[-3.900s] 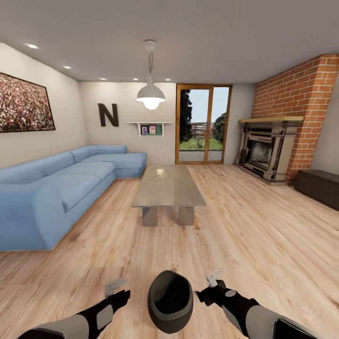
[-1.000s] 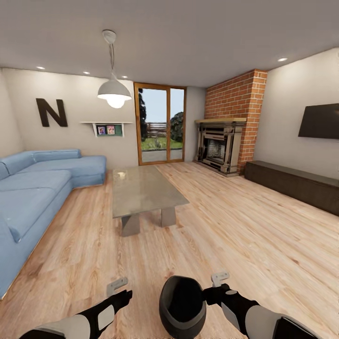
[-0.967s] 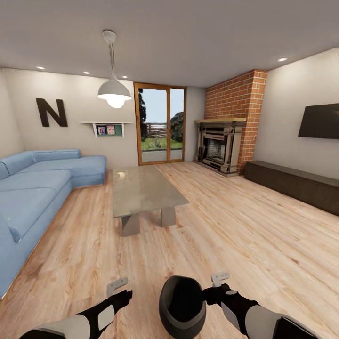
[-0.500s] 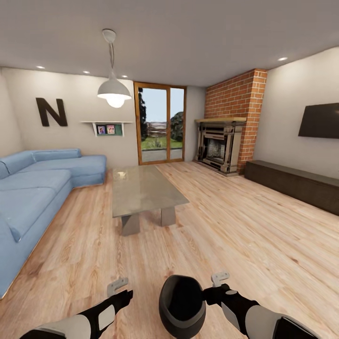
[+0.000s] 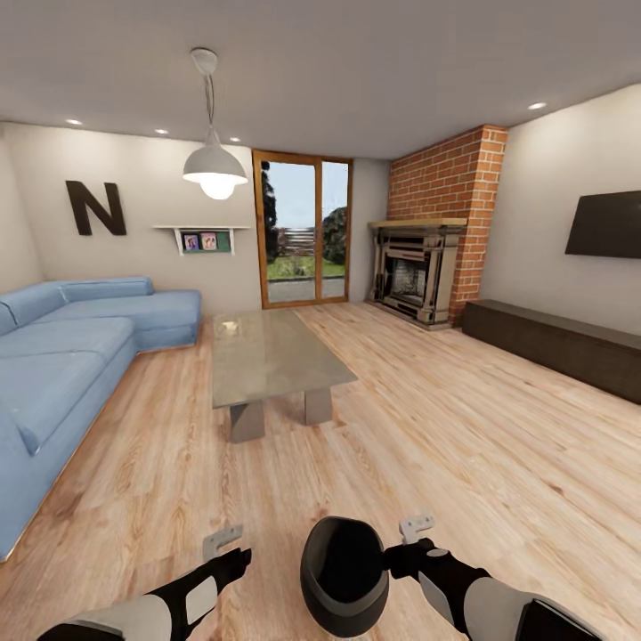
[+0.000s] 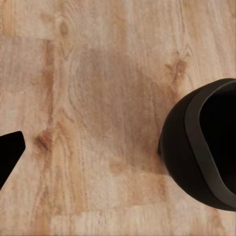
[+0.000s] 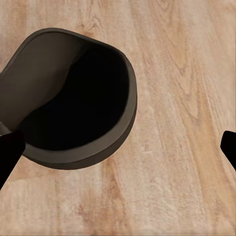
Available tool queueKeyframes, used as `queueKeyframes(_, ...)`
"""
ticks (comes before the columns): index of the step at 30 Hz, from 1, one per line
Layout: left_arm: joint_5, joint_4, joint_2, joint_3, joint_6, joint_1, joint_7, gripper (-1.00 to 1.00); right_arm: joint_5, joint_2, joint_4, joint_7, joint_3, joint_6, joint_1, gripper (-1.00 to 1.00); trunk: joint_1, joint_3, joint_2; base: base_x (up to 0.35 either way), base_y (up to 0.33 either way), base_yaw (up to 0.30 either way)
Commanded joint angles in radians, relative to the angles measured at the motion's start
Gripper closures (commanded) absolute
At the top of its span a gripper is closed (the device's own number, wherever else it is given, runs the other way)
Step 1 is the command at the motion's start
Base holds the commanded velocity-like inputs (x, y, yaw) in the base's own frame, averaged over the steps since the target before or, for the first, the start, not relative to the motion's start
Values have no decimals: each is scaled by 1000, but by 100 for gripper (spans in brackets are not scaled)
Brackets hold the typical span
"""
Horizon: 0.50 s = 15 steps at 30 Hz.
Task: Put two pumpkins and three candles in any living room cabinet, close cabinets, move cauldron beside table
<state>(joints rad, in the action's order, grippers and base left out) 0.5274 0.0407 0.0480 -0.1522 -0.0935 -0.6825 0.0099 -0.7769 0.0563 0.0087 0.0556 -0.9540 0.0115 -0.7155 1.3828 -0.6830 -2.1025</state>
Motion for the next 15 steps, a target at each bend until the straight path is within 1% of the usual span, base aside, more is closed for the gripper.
queueKeyframes(1,7,4,0,-8,-6,-2,1,-100,-10,0,1,5,-8,1,-1,-100,0,-1,-1,0,0,0)
queueKeyframes(7,5,0,2,-8,-5,-2,3,-100,-11,-1,0,3,-6,-1,-1,-100,0,-3,-1,0,0,0)
queueKeyframes(9,4,0,3,-8,5,-2,3,-100,-12,-1,0,2,-6,-6,-1,-100,0,-5,-1,0,0,0)
queueKeyframes(10,3,-1,4,-9,37,-2,5,-100,-12,0,0,3,-6,-30,-1,-100,0,-7,-1,0,0,0)
queueKeyframes(11,-4,-28,8,-9,100,-3,12,-100,-13,0,-1,3,-6,-93,-2,-100,0,-8,-1,0,0,0)
queueKeyframes(12,-8,-41,10,-9,109,-3,13,-100,-13,0,-1,3,-6,-103,-2,-100,0,-10,-1,0,0,0)
queueKeyframes(13,-63,-138,26,-10,185,-3,43,-100,-13,-1,-1,2,16,-132,-3,-100,0,-11,-1,0,0,0)
queueKeyframes(14,-100,-187,32,-9,238,-3,63,-100,-13,-1,-1,0,37,-138,-3,-100,0,-13,-1,0,0,0)
queueKeyframes(15,-117,-211,36,-9,265,-3,71,-100,-13,-1,-1,-2,47,-141,-4,-100,0,-14,-1,0,0,0)
